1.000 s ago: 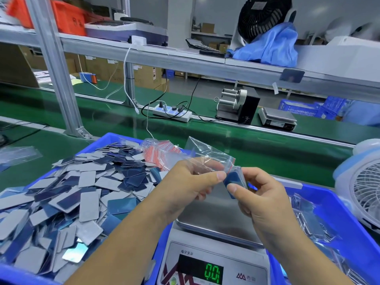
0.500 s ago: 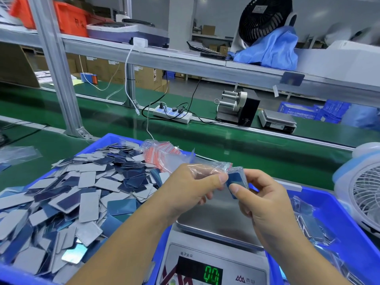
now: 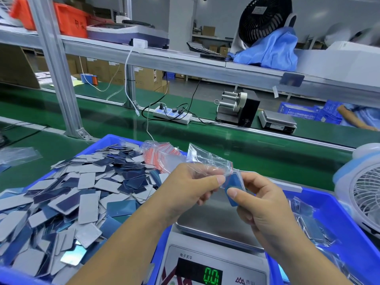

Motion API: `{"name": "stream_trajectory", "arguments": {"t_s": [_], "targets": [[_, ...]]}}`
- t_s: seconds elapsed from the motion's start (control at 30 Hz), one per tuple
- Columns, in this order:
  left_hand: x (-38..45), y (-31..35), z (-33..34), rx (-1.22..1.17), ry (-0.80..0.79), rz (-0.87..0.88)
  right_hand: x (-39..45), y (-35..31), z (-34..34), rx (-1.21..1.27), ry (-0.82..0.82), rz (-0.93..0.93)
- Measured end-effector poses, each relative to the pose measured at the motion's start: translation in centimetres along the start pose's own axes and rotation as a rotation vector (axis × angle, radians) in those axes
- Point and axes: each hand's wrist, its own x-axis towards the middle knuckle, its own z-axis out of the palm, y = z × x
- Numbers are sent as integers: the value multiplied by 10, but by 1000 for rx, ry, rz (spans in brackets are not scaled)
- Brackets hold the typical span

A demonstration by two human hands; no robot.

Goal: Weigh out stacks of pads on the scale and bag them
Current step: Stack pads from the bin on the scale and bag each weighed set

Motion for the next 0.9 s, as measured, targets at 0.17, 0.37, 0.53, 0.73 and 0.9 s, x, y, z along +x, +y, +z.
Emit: {"name": "stream_trajectory", "arguments": {"t_s": [0.17,0.37,0.53,0.73,0.9], "targets": [[0,0,-2,20,-21,-16,-1,0,1,-11,-5,-29],[-1,0,-1,23,-53,-15,-3,-3,5,-39,53,-105],[-1,-1,-1,46,-78,-23,-4,-4,6,-22,35,-87],[0,-1,-1,21,-82,41,-1,-3,2,27,-46,33],[-1,0,0,-43,-90,24,-1,-2,0,-5,-81,33]]}}
